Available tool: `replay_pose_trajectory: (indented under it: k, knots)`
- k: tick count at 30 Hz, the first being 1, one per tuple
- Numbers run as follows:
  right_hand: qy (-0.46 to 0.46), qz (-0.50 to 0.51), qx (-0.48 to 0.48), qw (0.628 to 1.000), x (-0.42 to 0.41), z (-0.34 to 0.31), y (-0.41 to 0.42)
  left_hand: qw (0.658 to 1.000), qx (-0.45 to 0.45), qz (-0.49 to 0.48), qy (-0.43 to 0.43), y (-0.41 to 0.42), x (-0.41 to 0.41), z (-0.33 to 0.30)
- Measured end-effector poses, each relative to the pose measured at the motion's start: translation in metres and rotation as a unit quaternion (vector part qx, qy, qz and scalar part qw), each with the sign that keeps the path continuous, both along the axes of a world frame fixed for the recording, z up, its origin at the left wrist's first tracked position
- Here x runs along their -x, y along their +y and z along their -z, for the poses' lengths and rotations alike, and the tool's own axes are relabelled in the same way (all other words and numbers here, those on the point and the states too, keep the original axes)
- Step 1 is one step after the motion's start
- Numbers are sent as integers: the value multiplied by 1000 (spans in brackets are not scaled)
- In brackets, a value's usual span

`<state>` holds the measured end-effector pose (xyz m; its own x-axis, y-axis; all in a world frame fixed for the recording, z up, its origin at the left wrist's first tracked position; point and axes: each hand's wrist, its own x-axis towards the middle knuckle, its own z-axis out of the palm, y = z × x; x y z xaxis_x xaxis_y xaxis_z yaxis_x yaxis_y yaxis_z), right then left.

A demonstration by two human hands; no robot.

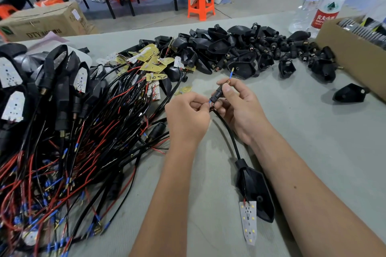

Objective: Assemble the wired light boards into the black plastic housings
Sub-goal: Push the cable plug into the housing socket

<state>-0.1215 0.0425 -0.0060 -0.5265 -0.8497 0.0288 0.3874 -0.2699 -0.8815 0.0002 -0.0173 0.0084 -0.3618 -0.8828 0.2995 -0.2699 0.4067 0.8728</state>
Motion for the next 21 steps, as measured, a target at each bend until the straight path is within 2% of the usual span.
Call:
replay_pose_trajectory:
  k: [5,8,11,16,21]
  knots:
    - [-34,-6,7,999,1,-2,2,995,-66,-29,64,6,0,-3]
    - [-44,18,2,999,1,-2,2,987,-122,-1,105,7,-1,-5]
    - [-71,50,10,996,3,-4,2,981,-164,1,107,4,-1,-4]
    - [-95,62,28,993,5,-5,3,973,-187,-1,132,1,-4,-1]
    - [-90,57,32,994,5,-5,3,982,-139,12,129,-1,-3,-3]
